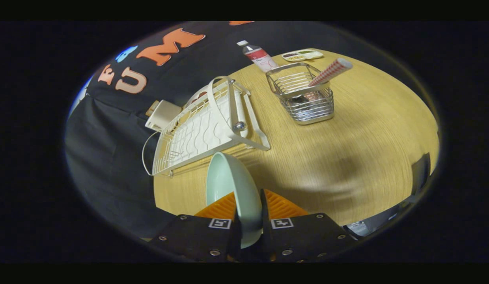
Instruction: Take the plate from the dish rack, then take the spoon from the basket and place it into the plate.
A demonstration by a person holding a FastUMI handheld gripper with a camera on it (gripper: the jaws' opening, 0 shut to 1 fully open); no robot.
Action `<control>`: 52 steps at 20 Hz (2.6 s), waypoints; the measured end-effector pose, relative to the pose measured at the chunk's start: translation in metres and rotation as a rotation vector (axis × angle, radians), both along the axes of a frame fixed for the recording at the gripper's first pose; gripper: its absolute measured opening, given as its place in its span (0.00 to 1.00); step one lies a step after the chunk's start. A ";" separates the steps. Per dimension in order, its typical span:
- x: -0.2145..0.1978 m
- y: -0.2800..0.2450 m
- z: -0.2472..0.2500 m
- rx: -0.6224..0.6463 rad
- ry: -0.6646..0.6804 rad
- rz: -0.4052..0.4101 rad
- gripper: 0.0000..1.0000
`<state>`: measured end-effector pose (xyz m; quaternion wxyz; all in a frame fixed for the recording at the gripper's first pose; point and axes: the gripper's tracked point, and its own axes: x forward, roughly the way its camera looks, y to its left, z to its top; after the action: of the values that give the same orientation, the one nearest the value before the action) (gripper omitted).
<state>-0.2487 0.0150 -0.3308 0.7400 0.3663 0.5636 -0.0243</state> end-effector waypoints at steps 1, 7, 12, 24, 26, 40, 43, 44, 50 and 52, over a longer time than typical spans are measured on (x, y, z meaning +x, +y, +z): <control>0.001 0.003 -0.002 0.012 -0.004 -0.006 0.23; -0.002 -0.003 -0.014 -0.034 0.016 -0.009 0.36; 0.021 -0.048 0.000 -0.178 -0.104 -0.060 0.70; 0.086 -0.172 0.034 -0.664 -0.349 -0.133 0.95; 0.095 -0.172 0.031 -0.671 -0.363 -0.121 0.91; 0.111 -0.161 0.060 -0.660 -0.400 -0.131 0.15; 0.115 -0.152 0.092 -0.663 -0.443 -0.081 0.14; 0.116 -0.147 0.105 -0.671 -0.462 -0.057 0.14; 0.108 -0.120 0.163 -0.637 -0.551 0.023 0.13; 0.101 -0.107 0.173 -0.600 -0.566 0.035 0.13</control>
<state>-0.1478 -0.0921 -0.1580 0.9401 0.1169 0.3118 -0.0729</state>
